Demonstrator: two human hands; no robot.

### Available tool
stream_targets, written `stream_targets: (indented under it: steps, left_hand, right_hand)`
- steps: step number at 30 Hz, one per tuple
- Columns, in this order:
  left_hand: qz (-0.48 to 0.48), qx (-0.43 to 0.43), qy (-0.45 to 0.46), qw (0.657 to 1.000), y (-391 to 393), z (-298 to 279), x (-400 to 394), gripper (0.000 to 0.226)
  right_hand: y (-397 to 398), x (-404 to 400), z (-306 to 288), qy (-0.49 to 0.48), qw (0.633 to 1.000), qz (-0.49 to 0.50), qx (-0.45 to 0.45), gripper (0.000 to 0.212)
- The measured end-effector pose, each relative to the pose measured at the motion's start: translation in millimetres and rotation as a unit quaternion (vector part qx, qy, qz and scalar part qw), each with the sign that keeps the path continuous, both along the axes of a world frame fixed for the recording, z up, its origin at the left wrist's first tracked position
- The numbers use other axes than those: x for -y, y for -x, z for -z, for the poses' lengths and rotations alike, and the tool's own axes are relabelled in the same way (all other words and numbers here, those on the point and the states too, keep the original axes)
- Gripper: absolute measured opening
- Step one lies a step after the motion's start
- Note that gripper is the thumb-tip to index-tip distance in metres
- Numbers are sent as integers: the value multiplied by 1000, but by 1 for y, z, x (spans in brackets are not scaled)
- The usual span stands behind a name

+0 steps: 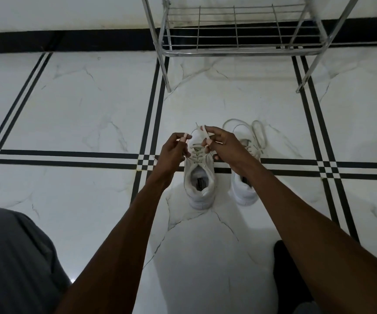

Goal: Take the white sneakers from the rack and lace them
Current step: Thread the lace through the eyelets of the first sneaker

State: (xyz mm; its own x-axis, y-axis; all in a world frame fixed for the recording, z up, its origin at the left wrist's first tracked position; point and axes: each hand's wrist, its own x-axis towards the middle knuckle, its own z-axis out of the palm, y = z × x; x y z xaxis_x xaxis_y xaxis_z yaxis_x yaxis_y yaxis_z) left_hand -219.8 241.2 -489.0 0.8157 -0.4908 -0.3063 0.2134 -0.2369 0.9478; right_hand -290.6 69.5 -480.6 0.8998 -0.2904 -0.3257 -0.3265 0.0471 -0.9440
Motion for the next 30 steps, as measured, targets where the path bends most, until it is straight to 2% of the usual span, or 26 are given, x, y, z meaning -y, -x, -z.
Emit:
stream_targets:
  steps: [3, 5, 10, 12, 15, 18, 20, 23, 25, 28, 30]
  left_hand:
    - [27, 28, -9, 999, 1, 1, -4, 26]
    - [45, 54, -11, 997, 1, 1, -4, 29]
    - [82, 130, -48, 987, -1, 0, 1, 36]
    - [93, 152, -58, 982, -2, 1, 2, 35]
    - [104, 178, -72, 976, -4, 4, 4, 24]
    - [86, 163, -64, 981, -5, 4, 3, 16]
    - [79, 156, -64, 983, -6, 5, 3, 28]
    - [87, 155, -67, 982, -5, 6, 5, 53]
    - [80, 123, -60, 987, -4, 5, 6, 65]
    - [40, 32, -41, 998, -6, 7, 2, 69]
    - [14, -6, -24, 1000, -8, 10, -2, 66]
  right_hand:
    - [0, 2, 2, 28, 999, -12, -17, 44]
    - [0, 1, 2, 37, 999, 3, -22, 36]
    - [-8, -3, 6, -11, 993, 97, -65, 20]
    - [-12, -5, 6, -12, 992, 99, -71, 12]
    - [-14, -9, 8, -9, 995, 79, -55, 12]
    - [-15, -9, 8, -25, 999, -6, -27, 17]
    - [-14, -8, 4, -29, 999, -30, -18, 23]
    - [-15, -12, 4, 28, 999, 17, -24, 26]
    - [-17, -16, 5, 22, 997, 56, -38, 23]
    - [-15, -15, 6, -44, 996, 73, -34, 19]
    - [-12, -9, 6, -18, 999, 22, -22, 19]
